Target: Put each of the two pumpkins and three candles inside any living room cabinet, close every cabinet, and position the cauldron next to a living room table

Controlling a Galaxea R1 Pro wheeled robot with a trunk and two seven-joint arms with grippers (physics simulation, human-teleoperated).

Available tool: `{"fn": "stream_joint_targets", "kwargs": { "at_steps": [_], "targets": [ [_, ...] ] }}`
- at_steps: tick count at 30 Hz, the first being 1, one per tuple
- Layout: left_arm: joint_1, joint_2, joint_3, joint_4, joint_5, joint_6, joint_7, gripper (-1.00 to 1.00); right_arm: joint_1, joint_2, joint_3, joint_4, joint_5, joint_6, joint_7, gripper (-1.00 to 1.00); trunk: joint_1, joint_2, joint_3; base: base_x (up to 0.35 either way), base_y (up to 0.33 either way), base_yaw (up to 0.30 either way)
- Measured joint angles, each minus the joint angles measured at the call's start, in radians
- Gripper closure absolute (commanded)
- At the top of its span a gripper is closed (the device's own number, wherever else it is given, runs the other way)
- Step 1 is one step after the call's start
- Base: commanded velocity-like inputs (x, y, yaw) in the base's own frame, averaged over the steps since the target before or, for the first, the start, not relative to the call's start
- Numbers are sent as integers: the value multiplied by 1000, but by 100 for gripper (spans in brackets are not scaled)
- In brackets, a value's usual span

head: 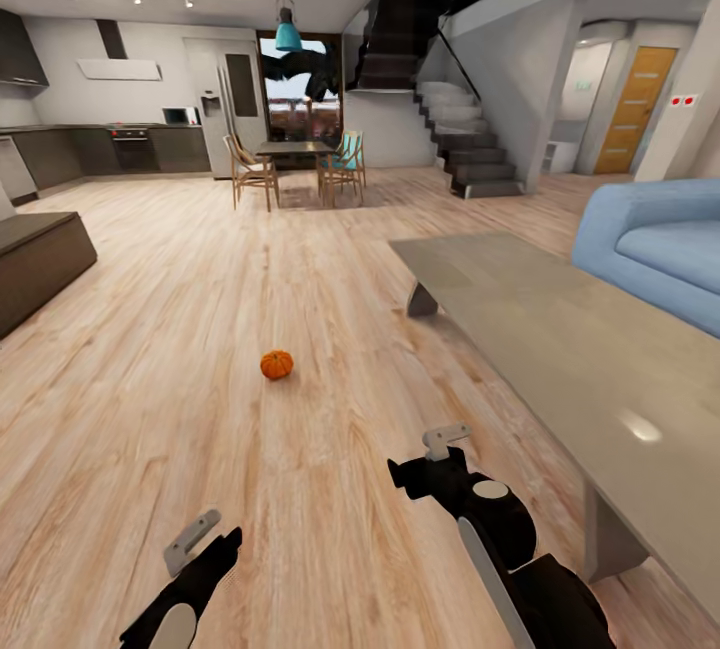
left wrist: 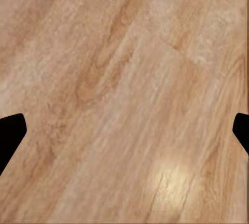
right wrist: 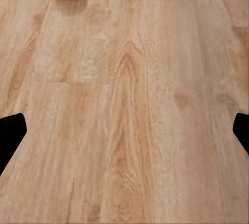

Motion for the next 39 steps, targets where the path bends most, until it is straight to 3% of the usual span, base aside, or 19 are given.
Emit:
{"fn": "stream_joint_targets", "kwargs": {
  "at_steps": [27, 39],
  "targets": [
    [1, 0, 6, 0, 2, -2, 0, -100, -1, -3, -6, 0, 0, 1, 0, -100, 0, 0, 3, 335, 26, 259],
    [0, 0, 7, 0, 3, 4, 9, -100, -1, -3, -7, 0, 0, 1, 0, -100, -5, 3, 49, 335, -79, 133]
  ]
}}
